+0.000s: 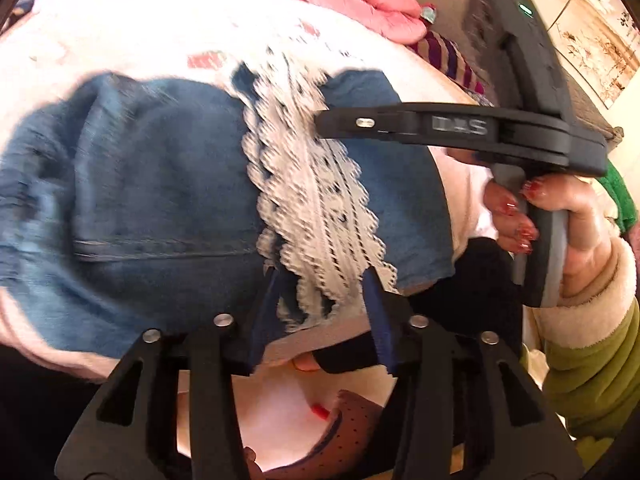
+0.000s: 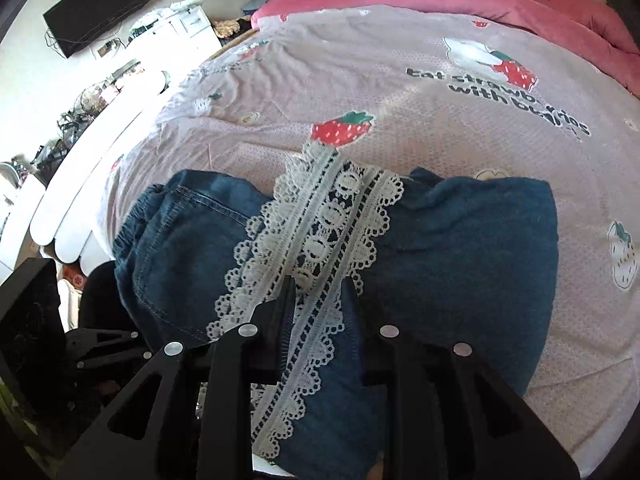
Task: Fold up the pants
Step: 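Grasp the elastic waistband with the left gripper and lift it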
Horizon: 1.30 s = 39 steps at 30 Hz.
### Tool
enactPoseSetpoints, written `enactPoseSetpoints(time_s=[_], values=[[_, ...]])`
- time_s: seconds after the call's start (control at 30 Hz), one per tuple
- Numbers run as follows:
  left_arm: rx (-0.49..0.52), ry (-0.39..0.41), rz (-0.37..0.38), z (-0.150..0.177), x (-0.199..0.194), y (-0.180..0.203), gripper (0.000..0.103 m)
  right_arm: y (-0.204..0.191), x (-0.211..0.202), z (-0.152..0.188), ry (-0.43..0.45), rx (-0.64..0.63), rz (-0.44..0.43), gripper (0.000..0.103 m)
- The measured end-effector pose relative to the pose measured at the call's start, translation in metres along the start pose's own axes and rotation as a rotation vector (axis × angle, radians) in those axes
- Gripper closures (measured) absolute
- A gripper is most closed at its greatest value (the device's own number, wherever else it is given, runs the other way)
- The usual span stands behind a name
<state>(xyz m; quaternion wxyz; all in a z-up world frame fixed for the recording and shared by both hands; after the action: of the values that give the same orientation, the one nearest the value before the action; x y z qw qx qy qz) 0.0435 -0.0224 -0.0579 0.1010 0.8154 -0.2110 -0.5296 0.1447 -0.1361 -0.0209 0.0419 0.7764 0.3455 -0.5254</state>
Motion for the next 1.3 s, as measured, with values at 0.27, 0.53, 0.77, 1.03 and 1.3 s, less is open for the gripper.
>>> enactPoseSetpoints(time_s=[0.27,0.53,0.77,1.03,1.3], values=[[-0.086,0.127,-0.093,0.007,-0.053,-0.027,0.045,-0.022,-0.031,-0.01,0.08,-0.062,-0.007,0.046],[-0.228,0.181,-0.168,0.025,-0.084,-0.077,0.018,-0.049,-0.032,-0.026,0.107,-0.108,-0.04,0.027],[-0.323,0.169,-0.127,0.037,-0.08,-0.102,0.012,-0.085,-0.015,-0.05,0.074,-0.195,-0.049,0.018],[-0.375,0.169,-0.049,0.036,-0.06,-0.109,0.011,-0.132,0.038,-0.078,-0.057,-0.335,-0.075,0.015],[-0.366,0.189,-0.014,0.034,-0.049,-0.109,0.011,-0.167,0.103,-0.107,-0.214,-0.492,-0.066,0.015]])
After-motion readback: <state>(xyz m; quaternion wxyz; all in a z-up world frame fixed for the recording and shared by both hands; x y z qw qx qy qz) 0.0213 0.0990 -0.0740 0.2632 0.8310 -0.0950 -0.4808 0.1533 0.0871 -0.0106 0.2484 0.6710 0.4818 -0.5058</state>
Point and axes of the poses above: each gripper's, at about its wrist camera, not at the fingertips, and x roughly the way its jaws point, y to its right, z to its underside, the point moved 3 cm from there along x, roughly the way its jaws point, and after that the axes turned 8 degrees about -y, right-handed, at the moved point
